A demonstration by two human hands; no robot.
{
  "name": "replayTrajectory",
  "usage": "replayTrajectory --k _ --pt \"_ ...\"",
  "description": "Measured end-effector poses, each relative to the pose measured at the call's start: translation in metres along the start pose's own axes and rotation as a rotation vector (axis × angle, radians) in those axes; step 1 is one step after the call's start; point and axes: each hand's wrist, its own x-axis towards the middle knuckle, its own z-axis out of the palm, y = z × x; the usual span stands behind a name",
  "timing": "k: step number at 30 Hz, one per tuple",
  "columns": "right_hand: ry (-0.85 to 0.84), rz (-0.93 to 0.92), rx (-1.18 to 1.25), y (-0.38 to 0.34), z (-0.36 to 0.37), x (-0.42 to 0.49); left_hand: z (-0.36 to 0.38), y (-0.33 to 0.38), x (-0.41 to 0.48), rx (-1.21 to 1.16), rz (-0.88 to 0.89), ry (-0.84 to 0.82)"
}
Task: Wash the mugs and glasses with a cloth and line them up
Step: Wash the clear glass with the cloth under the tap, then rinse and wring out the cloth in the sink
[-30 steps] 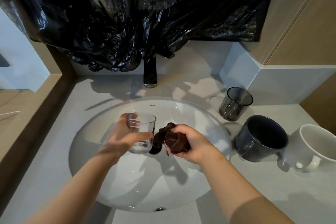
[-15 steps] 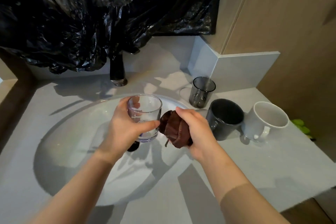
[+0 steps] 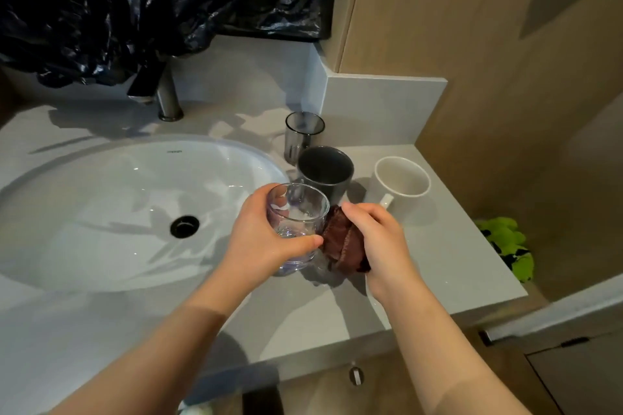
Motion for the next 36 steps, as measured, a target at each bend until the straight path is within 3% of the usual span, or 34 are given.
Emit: replayTrajectory --k 7,17,24,30,33,36 --pt "0.069 -0.013 -0.027 0.003 -0.057 -0.003 0.057 0.0 -0.012 0.106 0.005 0.06" --pt "0.064 0.011 0.058 -0.006 -0.077 0.003 0.085 -0.01 0.002 0.267 0.024 0.164" --pt "0.005 -0.02 0.054 -0.011 -0.067 -0.004 0.071 0.001 -0.007 0.415 -0.06 0.096" --pt "-0.075 -0.121 0.048 -0.026 -0.037 -0.014 0.023 0.034 -0.02 0.197 0.04 0.26" --pt "-0.127 -0.2 0.021 -0.035 -0.008 -0.018 0.002 0.05 -0.014 0.037 0.049 0.174" --pt "-0.164 -0.205 0.038 -0.036 0.034 -0.019 -0.02 0.059 -0.006 -0.159 -0.08 0.048"
